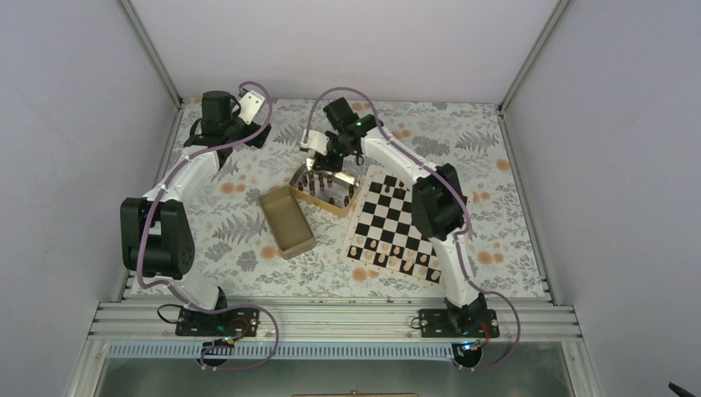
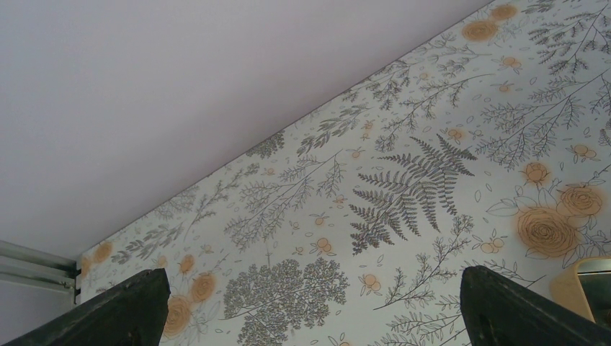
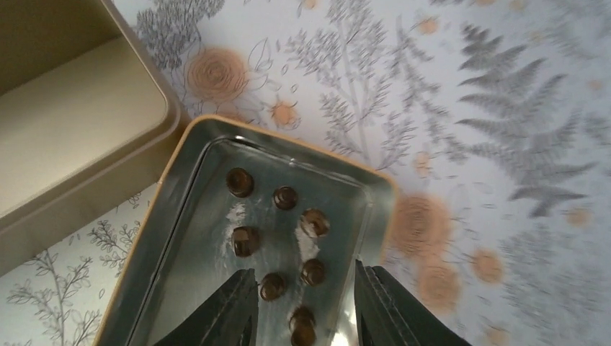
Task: Set up the chess pieces on the board
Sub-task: Pick up the chess piece from the storage box.
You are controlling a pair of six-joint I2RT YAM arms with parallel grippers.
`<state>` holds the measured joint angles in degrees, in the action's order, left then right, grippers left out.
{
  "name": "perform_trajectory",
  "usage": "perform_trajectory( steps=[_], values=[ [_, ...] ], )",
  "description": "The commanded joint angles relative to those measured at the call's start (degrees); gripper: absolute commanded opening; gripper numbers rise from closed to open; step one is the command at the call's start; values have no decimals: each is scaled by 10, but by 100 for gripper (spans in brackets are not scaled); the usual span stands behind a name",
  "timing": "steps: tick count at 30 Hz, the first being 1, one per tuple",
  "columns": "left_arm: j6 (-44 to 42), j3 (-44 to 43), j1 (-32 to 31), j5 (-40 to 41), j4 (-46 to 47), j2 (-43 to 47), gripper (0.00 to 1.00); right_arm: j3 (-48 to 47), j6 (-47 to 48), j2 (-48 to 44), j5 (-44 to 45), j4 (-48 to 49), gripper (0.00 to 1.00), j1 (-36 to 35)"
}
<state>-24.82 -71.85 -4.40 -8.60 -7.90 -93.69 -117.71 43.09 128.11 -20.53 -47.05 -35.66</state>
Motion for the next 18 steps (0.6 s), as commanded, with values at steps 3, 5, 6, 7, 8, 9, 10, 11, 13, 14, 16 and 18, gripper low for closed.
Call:
perform_trajectory(
  steps=[3,5,6,7,8,9,10,11,13,14,16,18],
  values=[
    [2,-7,-2,1,1,4,100,14,-12,46,-39,29,36,-9],
    [2,-7,-2,2,1,4,100,17,-14,50,-46,34,36,-9],
    [2,-7,-2,2,2,4,100,19,-14,52,-51,35,36,-9],
    [1,-7,-2,2,2,4,100,18,-13,54,-54,34,37,-10],
    [2,-7,-2,1,2,3,100,18,-13,56,-59,32,36,-10],
    [2,-7,-2,2,2,4,100,18,-11,58,-63,29,37,-10],
    [1,-6,-2,2,2,4,100,17,-9,60,-66,25,37,-10],
    [1,-6,-2,2,2,4,100,17,-7,62,-67,22,37,-11],
    [1,-4,-2,2,2,4,100,17,-3,66,-70,16,38,-12],
    [1,-5,-2,2,3,4,100,19,-2,68,-71,15,39,-11],
    [1,-5,-2,2,3,3,100,27,1,68,-72,19,39,-11],
    [1,-5,-2,2,3,5,100,33,3,69,-76,25,39,-12]
  ],
)
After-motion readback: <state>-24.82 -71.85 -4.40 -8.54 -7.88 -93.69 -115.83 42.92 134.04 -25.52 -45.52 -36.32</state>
